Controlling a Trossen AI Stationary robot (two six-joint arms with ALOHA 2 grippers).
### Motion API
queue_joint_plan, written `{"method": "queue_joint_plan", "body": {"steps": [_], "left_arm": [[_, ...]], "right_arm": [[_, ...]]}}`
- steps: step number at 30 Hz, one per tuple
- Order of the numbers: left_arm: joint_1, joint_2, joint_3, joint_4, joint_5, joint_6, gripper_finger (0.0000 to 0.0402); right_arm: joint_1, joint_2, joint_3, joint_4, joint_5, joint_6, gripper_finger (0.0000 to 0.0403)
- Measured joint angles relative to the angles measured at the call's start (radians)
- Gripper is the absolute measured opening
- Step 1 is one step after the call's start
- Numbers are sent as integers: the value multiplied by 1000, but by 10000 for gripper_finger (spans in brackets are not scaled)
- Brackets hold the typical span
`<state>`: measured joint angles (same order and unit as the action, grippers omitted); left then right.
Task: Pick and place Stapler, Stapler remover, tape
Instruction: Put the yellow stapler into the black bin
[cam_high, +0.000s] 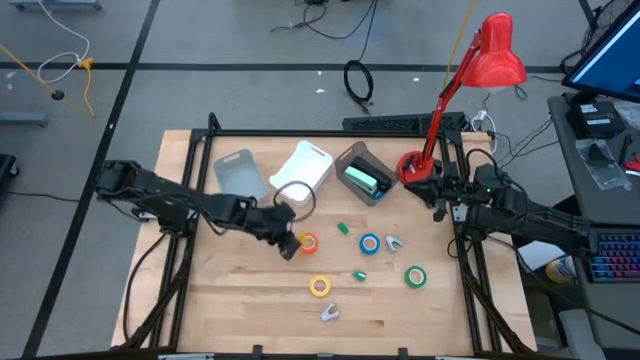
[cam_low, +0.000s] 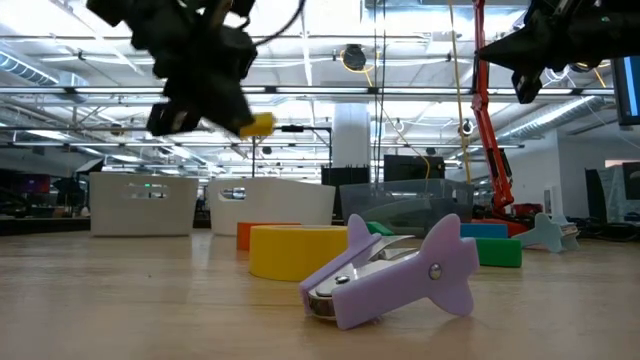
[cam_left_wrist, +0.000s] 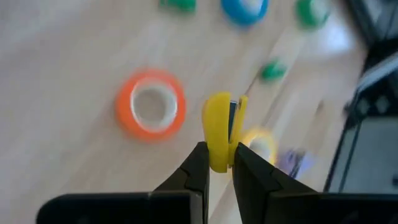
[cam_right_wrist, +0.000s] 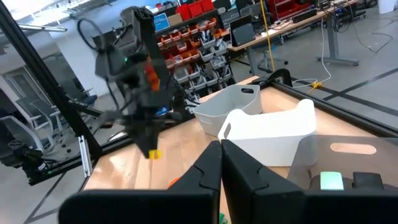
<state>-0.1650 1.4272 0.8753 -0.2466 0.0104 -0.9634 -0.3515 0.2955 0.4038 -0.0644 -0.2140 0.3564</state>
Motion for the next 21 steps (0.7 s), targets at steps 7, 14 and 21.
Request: {"method": "queue_joint_plan", "body": {"steps": [7,14,21], "left_arm": [[103,3,0,329,-38,47,45],[213,12,0,516,-40,90,45],[273,18,69,553,-69,169,45]], "right_arm": [[0,143,1,184,-77,13,9],[0,372,0,386,-103,-23,61],[0,553,0,644,-102,3,134]]}}
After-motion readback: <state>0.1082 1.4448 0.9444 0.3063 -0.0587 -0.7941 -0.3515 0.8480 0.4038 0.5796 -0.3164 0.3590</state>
